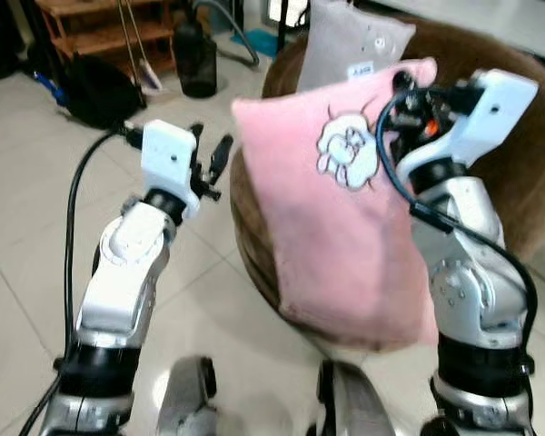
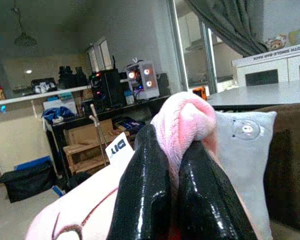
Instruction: Move the pillow to the sofa from floor
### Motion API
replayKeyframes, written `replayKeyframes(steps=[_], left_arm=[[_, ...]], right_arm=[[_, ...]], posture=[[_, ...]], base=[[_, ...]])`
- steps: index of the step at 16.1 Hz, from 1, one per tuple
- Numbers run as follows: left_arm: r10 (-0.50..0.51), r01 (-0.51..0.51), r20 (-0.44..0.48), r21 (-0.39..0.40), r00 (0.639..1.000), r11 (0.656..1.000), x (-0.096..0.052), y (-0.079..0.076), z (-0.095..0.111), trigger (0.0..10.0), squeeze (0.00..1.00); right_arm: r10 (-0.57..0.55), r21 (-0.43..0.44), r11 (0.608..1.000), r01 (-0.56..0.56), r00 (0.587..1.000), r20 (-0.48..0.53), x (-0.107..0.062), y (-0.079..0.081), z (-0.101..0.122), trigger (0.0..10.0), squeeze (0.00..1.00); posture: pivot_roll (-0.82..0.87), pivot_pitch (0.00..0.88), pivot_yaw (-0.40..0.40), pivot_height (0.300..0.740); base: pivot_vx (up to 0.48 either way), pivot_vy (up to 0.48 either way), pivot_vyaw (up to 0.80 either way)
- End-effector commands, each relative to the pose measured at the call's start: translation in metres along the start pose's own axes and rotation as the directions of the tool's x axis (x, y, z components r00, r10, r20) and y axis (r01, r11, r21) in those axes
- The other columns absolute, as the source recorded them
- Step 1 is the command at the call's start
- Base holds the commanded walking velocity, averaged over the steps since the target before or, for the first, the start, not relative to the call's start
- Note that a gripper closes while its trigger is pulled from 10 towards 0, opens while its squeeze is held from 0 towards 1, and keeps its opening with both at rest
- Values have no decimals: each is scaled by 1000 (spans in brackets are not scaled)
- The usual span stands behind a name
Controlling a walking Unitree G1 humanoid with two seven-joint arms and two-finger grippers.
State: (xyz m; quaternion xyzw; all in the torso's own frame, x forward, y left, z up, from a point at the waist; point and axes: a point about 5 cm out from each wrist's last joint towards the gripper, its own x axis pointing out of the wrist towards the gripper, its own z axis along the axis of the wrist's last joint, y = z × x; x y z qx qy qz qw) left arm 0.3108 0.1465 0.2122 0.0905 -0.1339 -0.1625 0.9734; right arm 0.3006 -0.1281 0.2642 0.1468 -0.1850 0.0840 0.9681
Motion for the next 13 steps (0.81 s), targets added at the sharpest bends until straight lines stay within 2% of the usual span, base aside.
replayKeyframes(steps=[1,7,10,12,13], left_arm=[[1,-1,10,5,1000,1000,0,0,2,10000,0],[-16,15,-31,-11,999,1000,-3,-5,-5,10000,0],[-7,7,-20,-12,1000,1000,-3,-4,-3,10000,0],[2,-2,-13,-5,1000,1000,-4,-2,-6,10000,0],[4,-4,-22,-15,1000,1000,-5,-2,-10,10000,0]], right_arm=[[3,-12,1000,-2,999,38,3,1,9,10000,0],[-26,-6,1000,26,1000,14,0,-3,2,10000,0],[-34,-12,999,34,999,-8,-1,-5,-4,10000,0],[-39,-22,999,38,998,-53,-5,-8,-19,10000,0],[-53,-76,996,45,992,-112,-12,-16,-39,10000,0]], posture=[[60,4,-96,680],[59,14,-94,735],[60,20,-96,740],[61,21,-97,740],[64,21,-97,740]], base=[[0,0,0],[0,0,0],[0,0,0],[0,0,0],[0,0,0]])
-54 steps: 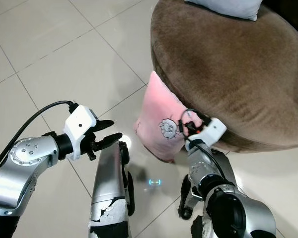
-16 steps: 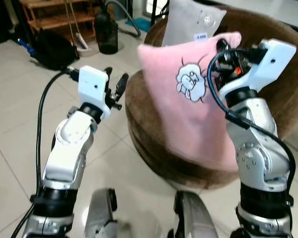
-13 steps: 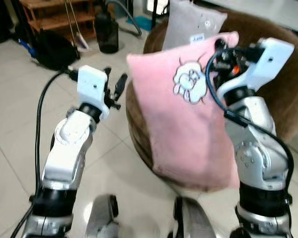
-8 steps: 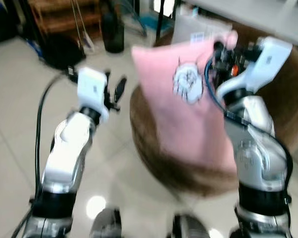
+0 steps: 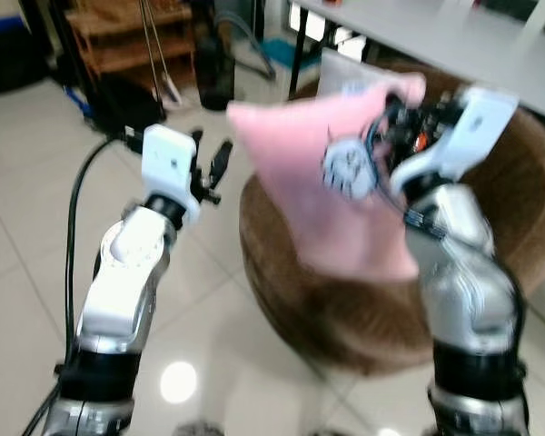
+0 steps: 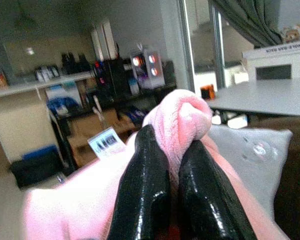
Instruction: Move the pillow to the sofa from floor
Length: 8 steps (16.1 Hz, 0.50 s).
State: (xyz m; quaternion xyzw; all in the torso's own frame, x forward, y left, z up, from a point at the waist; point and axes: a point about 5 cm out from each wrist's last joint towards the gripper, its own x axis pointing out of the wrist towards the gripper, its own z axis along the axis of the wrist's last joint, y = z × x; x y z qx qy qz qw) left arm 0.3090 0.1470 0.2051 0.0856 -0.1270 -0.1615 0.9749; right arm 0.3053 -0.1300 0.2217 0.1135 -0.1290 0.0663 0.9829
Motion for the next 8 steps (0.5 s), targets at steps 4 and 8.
replayKeyframes(steps=[4,8], left_arm=[[-36,39,-57,43,998,998,-10,-3,-17,10000,0],[-48,50,-62,44,997,998,-11,-3,-20,10000,0]], right_arm=[[-17,-23,1000,14,987,-158,-21,-12,-48,10000,0],[16,-31,999,-20,993,-119,-14,-6,-44,10000,0]], posture=[[67,19,-93,740],[69,17,-94,740]], base=[[232,0,0],[412,0,0]])
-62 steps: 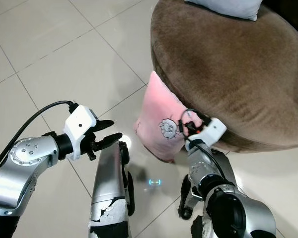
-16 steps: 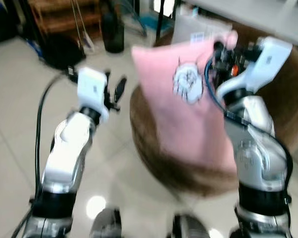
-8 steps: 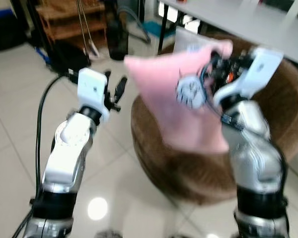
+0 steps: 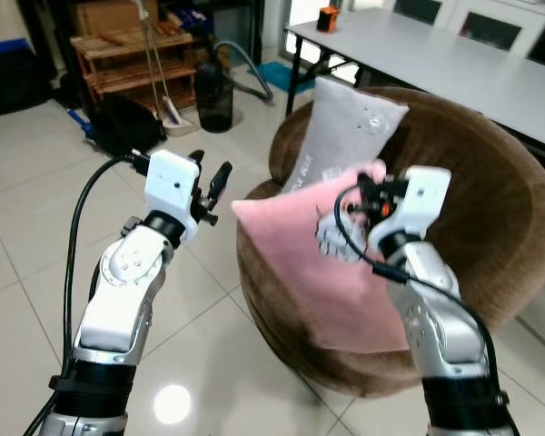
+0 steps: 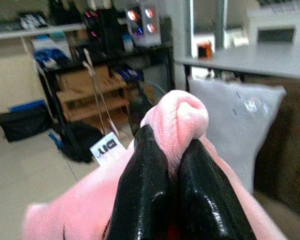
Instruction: Move the pillow to the sofa from floor
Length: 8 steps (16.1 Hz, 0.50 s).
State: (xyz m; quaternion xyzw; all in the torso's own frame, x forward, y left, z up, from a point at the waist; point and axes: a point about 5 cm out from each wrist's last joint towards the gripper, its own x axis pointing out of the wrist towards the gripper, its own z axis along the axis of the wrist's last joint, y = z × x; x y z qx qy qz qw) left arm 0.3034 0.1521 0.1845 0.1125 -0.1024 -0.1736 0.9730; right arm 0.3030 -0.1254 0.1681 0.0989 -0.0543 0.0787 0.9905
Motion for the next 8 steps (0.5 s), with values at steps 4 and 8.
replayKeyframes(steps=[4,8], left_arm=[[-16,16,-44,3,999,1000,-6,-2,-13,10000,0],[-24,24,-48,7,999,1000,-7,-2,-14,10000,0]], right_arm=[[17,2,1000,-17,1000,15,3,2,2,10000,0],[-30,7,1000,30,1000,5,3,-5,-2,10000,0]], posture=[[76,22,-100,740],[78,25,-94,740]], base=[[419,0,-330],[420,0,-800]])
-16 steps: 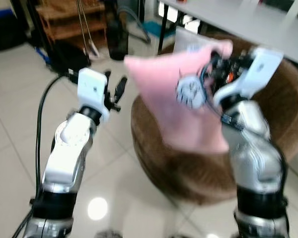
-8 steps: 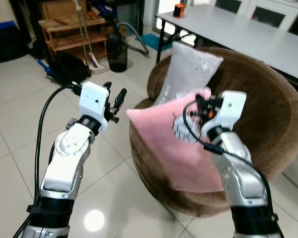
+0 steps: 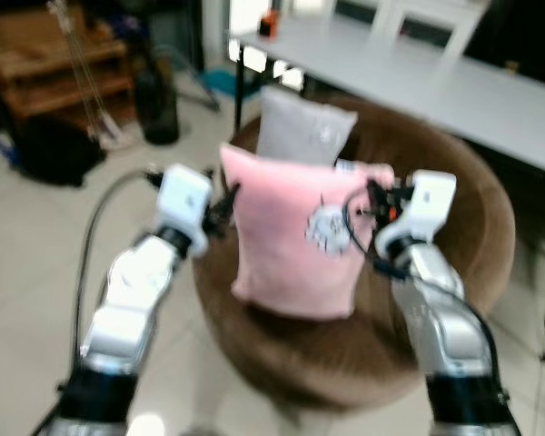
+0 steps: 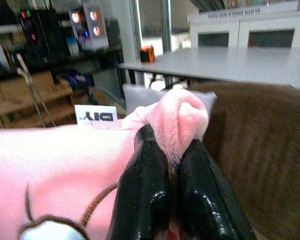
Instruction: Move the pillow to the sofa from floor
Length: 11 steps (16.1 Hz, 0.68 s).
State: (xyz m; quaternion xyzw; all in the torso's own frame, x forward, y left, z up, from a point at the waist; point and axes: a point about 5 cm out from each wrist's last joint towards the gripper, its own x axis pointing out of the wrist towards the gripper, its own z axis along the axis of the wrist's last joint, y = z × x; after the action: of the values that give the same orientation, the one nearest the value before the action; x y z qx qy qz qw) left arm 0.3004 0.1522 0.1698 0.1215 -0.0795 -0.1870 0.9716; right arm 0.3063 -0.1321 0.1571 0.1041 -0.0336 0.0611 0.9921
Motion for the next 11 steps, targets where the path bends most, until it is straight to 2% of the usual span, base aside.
replayKeyframes(steps=[1,4,6,7,8,11], left_arm=[[0,0,-5,2,1000,1000,-2,1,-1,10000,0],[-40,40,-13,5,999,999,-2,-3,-3,10000,0],[-62,62,-12,1,998,998,-1,-5,-2,10000,0],[-104,103,-20,-24,994,994,-3,-9,-2,10000,0],[-161,161,-29,-15,987,987,-7,-12,-3,10000,0],[-187,187,-25,8,982,982,-14,-10,-2,10000,0]], right_arm=[[-7,-4,1000,7,999,39,1,0,7,10000,0],[-56,-2,998,56,998,28,-2,-8,4,10000,0],[-63,0,998,63,997,34,-3,-7,4,10000,0],[-39,3,999,39,999,37,-3,-1,7,10000,0],[-14,18,1000,13,1000,10,-1,7,6,10000,0],[-20,103,994,21,1000,-12,1,14,8,10000,0]], posture=[[78,27,-89,740],[74,33,-73,740],[74,36,-69,740],[76,44,-63,740],[79,54,-62,740],[91,80,-73,740]], base=[[420,0,-800],[414,0,-800],[375,0,-800],[0,0,0],[0,0,0],[0,0,0]])
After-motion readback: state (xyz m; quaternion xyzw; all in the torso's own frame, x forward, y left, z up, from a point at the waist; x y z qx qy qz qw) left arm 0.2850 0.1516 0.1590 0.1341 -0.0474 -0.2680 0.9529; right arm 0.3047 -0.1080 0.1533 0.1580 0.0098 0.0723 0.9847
